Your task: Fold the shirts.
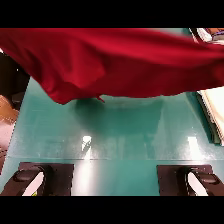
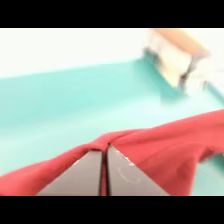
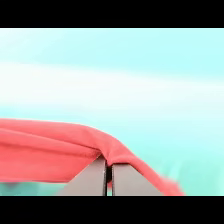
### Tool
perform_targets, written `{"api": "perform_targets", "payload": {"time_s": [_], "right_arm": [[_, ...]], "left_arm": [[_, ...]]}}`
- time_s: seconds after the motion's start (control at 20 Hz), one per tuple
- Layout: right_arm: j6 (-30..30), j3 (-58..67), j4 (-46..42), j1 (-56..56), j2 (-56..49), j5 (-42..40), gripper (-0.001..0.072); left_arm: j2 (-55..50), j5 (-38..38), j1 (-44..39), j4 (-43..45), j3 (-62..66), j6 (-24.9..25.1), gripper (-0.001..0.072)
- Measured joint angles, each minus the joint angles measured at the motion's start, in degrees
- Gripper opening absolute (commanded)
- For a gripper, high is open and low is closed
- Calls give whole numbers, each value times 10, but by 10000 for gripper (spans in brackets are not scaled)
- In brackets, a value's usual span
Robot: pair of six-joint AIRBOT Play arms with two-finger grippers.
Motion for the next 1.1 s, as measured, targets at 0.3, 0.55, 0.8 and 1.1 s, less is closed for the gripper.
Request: {"api": "perform_targets", "payload": {"time_s": [0.3,0.55,0.8,1.1], "right_arm": [[-3,163,-2,-56,-8,75,16],[17,258,-9,-42,-114,184,16],[37,279,-14,29,-284,268,17],[36,284,-9,69,-519,264,17]], "left_arm": [[5,-4,0,3,166,-13,26],[-62,-84,0,17,151,-28,27],[-198,-157,0,22,37,-28,27],[-405,-84,1,21,-53,2,27]]}}
